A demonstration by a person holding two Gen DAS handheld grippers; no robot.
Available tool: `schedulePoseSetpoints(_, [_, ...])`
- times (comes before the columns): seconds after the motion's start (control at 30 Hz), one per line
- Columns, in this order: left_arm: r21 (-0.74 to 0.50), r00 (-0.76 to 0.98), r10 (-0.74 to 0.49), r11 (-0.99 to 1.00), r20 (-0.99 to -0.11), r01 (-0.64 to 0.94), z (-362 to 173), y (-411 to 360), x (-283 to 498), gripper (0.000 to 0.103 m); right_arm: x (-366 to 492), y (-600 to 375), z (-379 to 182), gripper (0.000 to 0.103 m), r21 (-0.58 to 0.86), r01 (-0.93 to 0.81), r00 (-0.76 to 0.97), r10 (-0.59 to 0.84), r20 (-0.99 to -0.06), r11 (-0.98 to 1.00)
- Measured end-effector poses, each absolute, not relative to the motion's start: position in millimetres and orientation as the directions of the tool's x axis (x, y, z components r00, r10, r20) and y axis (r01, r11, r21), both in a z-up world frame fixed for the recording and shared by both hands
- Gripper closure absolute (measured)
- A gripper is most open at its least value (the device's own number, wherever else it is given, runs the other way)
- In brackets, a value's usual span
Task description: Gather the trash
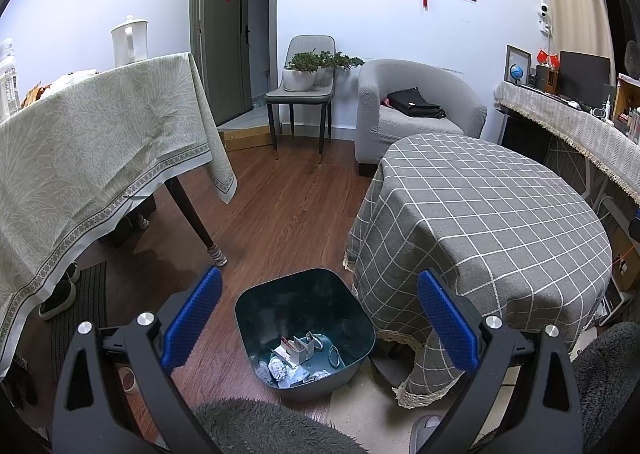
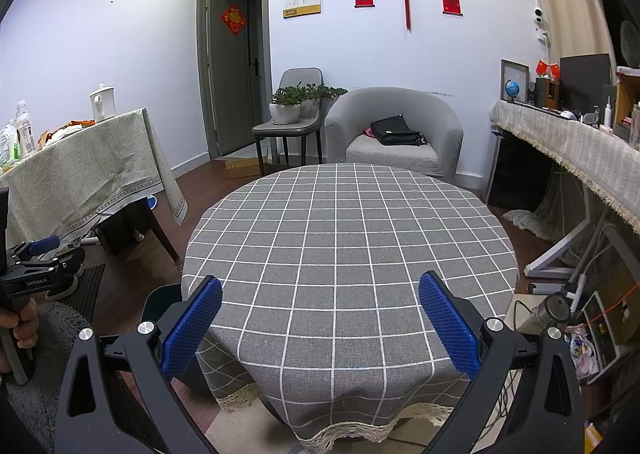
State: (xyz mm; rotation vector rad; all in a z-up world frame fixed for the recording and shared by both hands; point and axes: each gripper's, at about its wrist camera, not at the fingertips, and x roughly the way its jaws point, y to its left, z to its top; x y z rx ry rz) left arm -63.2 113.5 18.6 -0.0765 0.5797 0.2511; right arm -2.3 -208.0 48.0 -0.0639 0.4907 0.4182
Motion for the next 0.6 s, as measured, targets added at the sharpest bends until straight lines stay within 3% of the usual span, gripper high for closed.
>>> schedulePoseSetpoints(0.6, [0.0,0.807,0.213,0.967,-0.551,-0.255,18.3,112.0,-63.3,0.003,-2.4,-207.4,48.9,0.004,0.039,-0.404,0.799,0.374,-0.471,0.914])
